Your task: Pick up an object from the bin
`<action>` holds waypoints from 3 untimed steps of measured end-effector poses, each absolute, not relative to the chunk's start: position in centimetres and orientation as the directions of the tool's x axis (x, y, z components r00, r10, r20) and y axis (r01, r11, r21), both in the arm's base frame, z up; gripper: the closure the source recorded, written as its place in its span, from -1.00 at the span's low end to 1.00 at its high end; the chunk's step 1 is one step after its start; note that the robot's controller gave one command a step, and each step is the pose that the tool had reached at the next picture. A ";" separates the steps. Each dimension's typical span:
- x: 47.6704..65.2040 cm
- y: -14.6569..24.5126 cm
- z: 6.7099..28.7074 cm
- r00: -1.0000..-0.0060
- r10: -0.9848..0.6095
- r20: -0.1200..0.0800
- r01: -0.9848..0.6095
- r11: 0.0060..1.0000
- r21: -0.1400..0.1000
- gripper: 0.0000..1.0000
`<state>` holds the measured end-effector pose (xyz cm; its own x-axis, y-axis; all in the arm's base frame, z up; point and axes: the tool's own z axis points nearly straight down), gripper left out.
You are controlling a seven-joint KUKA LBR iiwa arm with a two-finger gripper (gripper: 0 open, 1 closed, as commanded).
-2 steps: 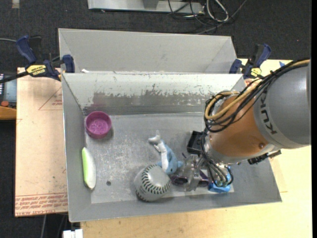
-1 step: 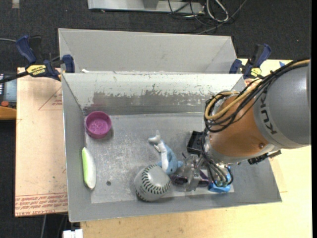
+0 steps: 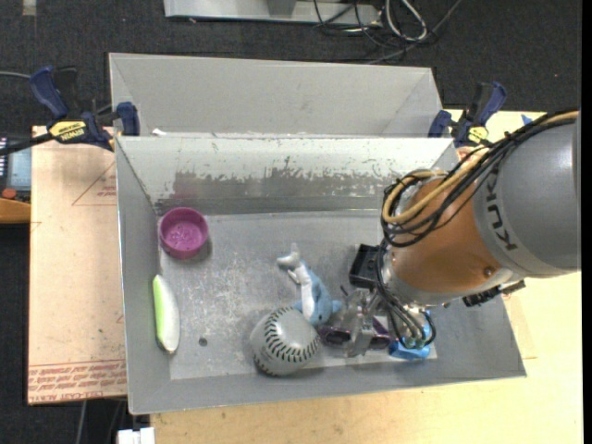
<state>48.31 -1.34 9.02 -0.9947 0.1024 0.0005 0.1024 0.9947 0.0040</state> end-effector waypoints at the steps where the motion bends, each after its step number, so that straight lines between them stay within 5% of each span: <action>1: 48.3 -1.3 9.0 -0.995 0.102 0.000 0.102 0.995 0.004 1.00; 2: 48.6 0.0 19.3 -0.993 0.119 0.004 0.119 0.993 0.004 1.00; 3: 48.7 -0.2 23.6 -0.993 0.117 -0.003 0.117 0.993 0.005 1.00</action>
Offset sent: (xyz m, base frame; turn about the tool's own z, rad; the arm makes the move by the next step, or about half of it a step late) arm 0.0045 0.0164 0.1354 0.0229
